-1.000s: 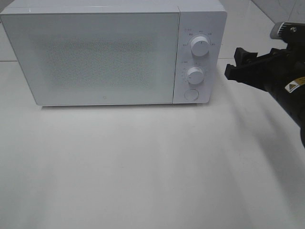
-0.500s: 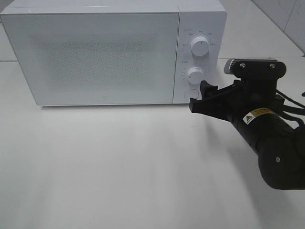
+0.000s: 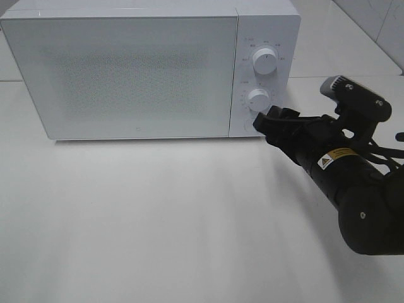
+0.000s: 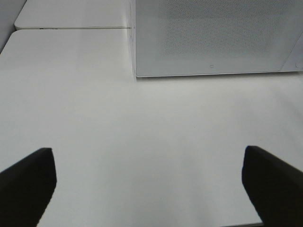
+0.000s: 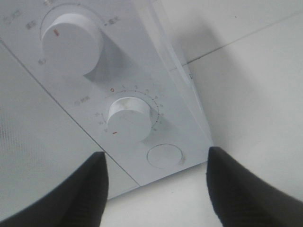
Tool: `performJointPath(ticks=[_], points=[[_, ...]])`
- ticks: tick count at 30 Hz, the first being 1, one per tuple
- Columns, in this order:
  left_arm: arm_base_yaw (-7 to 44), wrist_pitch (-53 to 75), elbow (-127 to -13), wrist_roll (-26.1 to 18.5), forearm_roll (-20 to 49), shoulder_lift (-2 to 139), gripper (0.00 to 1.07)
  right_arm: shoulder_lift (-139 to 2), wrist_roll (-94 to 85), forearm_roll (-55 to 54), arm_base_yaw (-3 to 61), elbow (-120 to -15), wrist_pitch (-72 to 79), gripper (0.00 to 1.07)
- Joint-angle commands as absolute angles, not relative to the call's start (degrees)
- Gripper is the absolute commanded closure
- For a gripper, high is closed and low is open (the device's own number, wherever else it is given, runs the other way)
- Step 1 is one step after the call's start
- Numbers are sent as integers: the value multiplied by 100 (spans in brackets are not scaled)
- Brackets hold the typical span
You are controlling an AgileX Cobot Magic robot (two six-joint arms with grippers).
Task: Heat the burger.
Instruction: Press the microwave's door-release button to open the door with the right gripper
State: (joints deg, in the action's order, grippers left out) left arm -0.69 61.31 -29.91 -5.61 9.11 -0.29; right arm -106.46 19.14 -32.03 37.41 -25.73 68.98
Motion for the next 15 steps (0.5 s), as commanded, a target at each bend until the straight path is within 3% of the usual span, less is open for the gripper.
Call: performJointPath(ticks=[1,6,8,14,15], points=[[-74,6113,-2968,-556,934,-115,6,-10617,3902,-3180,3764,-2618,7105,61],[-74,6113,-2968,-556,934,-115,6,-10617,5477,-3180,3764,-2618,7105,74],[-74,6113,-2968,-556,934,-115,6,-10617,6595,-3180,3764,-2618,7105,84],[-74,6113,-2968,-556,934,-115,6,-10617,7471,-3180,3764,-2618,7087,92],[-74,6113,-2968,-556,934,-115,6,-10617,7792,-3180,3764,-2618,6956,97]])
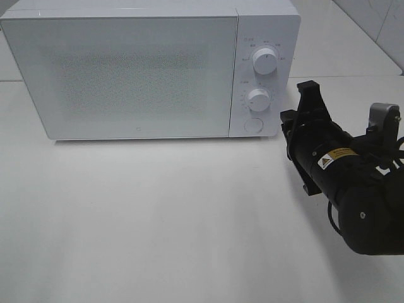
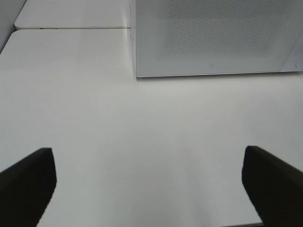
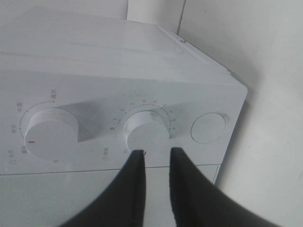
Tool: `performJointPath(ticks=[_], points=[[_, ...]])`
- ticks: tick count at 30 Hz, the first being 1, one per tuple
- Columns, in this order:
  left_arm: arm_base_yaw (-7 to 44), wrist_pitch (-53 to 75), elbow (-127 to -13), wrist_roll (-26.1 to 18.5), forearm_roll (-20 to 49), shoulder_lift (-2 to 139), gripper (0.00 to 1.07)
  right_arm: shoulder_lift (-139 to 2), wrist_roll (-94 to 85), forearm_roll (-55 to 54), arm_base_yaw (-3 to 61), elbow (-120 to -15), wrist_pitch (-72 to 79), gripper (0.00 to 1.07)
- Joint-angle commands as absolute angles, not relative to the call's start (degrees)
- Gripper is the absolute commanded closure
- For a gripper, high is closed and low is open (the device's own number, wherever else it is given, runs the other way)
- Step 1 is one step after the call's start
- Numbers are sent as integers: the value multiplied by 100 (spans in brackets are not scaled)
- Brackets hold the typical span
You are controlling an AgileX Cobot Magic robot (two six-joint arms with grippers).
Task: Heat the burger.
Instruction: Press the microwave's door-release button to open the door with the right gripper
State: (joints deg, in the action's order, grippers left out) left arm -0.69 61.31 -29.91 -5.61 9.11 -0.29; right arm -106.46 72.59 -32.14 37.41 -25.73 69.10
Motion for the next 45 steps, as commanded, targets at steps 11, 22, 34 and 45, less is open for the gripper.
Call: performJointPath(ticks=[11,22,34,45], points=[[-74,6113,-2968,-556,934,-115,6,-10617,8239,-3203,3747,-2727,5867,107],[-74,6113,-2968,-556,934,-115,6,-11144,8222,-3174,3518,-3403,5374,107],[-74,6113,-2968,-556,934,-115,6,-11620,8222,-2790,3157,-4028,5008,107],[-74,6113,-2968,-556,928,-115,6,-12038,8119,-2681,3008,-4670,4750,107]])
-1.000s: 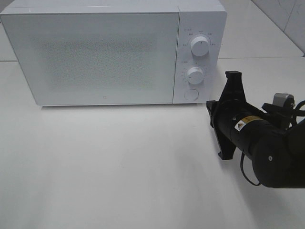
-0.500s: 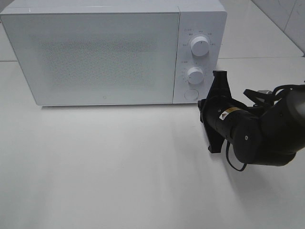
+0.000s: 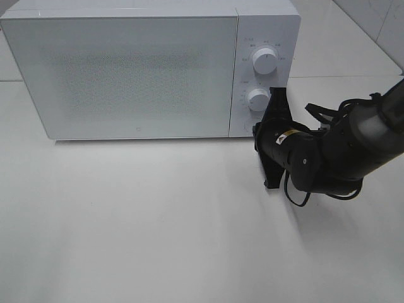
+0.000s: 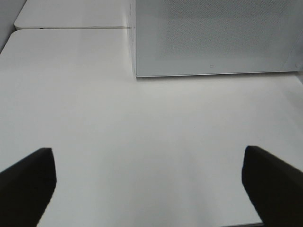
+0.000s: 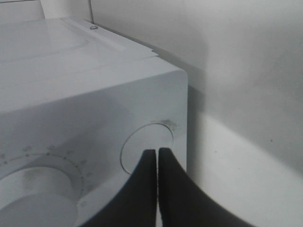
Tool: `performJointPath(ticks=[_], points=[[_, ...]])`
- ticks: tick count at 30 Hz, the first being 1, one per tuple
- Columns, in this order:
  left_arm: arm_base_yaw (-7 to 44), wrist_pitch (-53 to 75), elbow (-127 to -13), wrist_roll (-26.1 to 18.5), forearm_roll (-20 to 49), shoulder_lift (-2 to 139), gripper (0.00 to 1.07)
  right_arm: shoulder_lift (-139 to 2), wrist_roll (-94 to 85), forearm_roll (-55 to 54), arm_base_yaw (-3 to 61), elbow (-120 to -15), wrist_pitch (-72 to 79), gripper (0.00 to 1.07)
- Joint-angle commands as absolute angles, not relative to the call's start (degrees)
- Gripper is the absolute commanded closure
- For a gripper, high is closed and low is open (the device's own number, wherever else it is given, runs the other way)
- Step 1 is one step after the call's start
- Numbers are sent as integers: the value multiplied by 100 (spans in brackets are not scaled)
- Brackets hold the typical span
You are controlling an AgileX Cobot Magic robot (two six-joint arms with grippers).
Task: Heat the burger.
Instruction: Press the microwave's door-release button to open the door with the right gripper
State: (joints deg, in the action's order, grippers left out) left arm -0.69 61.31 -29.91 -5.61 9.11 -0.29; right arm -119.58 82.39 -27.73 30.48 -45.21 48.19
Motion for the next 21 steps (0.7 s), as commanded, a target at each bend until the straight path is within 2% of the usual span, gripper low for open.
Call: performJointPath(ticks=[1,21], points=[[-74,6113,-2968,-556,928,-115,6,-12038,8119,-2681,3008,-4670,4750,107],[-74,6113,-2968,-556,928,-115,6,-12158,7941,-2607,2756,-5082,5151,107]])
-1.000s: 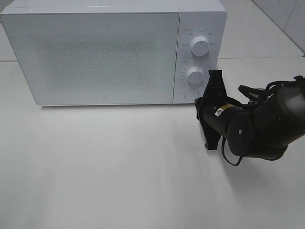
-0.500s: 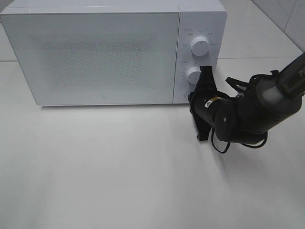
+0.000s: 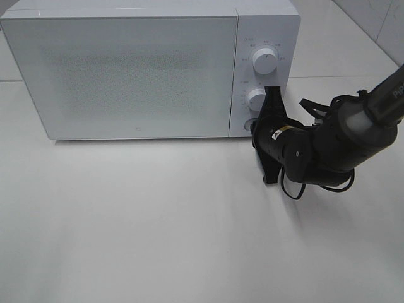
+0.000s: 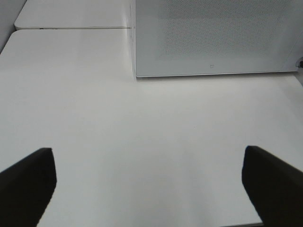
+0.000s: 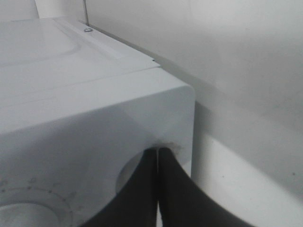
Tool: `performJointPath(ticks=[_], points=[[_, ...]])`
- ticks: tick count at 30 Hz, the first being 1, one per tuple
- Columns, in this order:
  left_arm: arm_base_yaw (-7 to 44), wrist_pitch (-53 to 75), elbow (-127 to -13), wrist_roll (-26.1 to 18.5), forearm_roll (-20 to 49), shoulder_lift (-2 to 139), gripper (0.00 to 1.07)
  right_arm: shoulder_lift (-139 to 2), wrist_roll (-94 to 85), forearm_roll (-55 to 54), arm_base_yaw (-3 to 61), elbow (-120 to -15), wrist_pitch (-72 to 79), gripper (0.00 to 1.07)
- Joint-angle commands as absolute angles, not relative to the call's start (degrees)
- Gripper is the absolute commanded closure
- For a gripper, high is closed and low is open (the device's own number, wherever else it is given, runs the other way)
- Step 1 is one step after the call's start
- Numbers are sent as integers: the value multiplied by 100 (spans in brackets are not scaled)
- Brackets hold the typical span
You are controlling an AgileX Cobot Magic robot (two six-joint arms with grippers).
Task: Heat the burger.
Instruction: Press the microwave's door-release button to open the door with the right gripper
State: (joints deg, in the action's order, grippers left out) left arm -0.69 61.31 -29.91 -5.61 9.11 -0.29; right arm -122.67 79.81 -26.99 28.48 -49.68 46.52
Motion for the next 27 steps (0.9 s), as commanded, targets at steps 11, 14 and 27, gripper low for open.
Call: performJointPath(ticks=[11,14,27], points=[[-74,6113,-2968,-556,928,-115,6,-12066,8016,-2590,2819,-5082,5065,107],[-74,6113,-2968,-556,928,-115,6,-12066,8193,-2578,2830,-5082,5053,107],[-74,6113,-2968,-556,928,-115,6,-12066,8188,-2802,2899,-5094,5225,107]])
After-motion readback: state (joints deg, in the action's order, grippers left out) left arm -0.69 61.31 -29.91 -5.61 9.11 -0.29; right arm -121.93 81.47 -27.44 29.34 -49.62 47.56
